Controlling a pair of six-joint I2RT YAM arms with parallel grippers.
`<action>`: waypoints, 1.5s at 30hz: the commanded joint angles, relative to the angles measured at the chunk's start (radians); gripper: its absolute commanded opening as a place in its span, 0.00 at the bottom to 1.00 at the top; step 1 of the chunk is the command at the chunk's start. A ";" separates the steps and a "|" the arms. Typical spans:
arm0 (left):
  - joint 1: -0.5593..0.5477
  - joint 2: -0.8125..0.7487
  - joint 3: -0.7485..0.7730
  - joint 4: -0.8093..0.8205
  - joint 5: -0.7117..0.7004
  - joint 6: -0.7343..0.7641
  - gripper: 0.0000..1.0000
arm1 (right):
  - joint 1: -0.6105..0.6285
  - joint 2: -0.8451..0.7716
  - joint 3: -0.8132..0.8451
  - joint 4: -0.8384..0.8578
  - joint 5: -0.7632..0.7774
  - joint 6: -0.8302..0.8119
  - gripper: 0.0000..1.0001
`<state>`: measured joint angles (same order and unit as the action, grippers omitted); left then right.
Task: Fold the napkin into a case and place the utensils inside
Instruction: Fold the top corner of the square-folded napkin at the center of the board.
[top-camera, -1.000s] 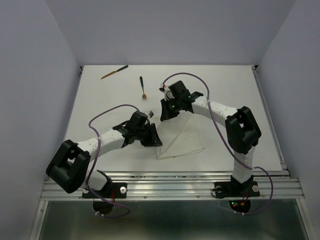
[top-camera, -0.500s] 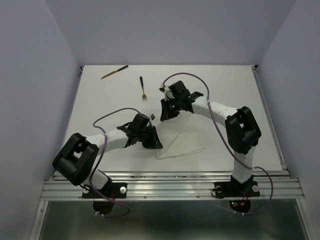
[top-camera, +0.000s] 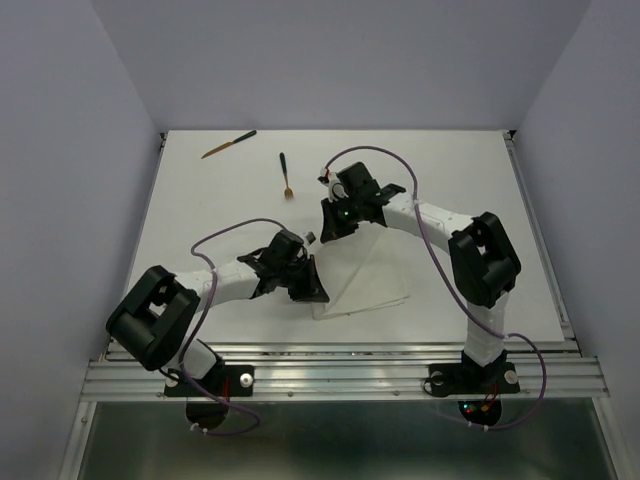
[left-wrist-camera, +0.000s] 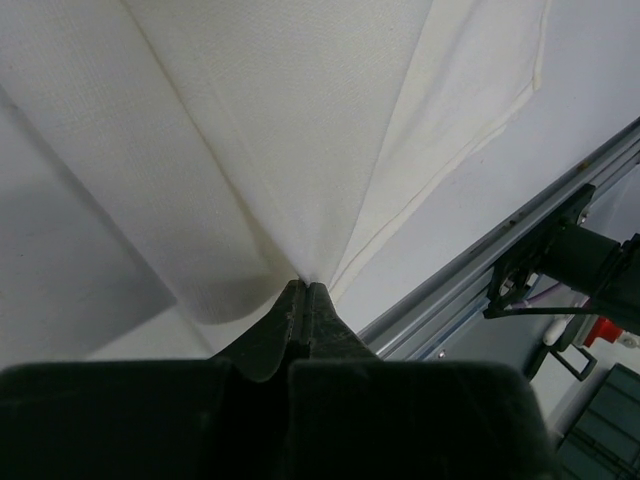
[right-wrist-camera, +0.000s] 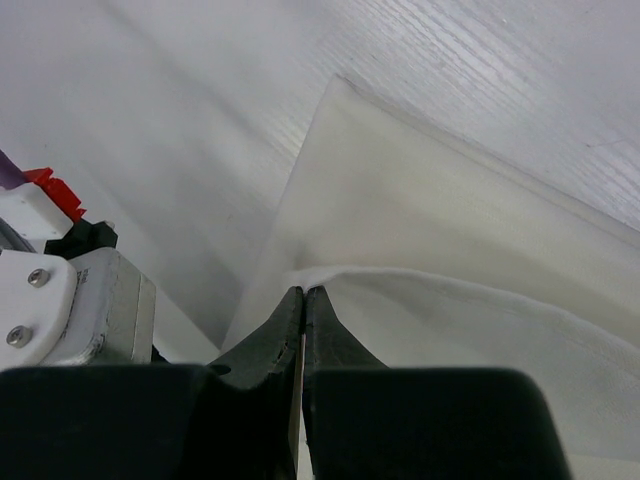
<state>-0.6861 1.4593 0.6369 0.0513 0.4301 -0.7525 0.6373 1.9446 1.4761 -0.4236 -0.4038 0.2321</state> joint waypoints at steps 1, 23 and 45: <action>-0.018 -0.031 -0.023 0.015 0.022 0.018 0.00 | 0.010 0.033 0.033 0.046 0.002 0.003 0.01; -0.032 -0.092 0.032 -0.090 -0.066 0.045 0.31 | 0.010 -0.001 0.076 0.048 0.086 0.047 0.59; 0.148 0.160 0.311 -0.215 -0.277 0.093 0.36 | -0.176 -0.223 -0.258 0.077 0.359 0.170 0.09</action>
<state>-0.5407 1.5730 0.8753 -0.1375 0.1879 -0.6895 0.4473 1.7668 1.2247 -0.3824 -0.0719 0.3904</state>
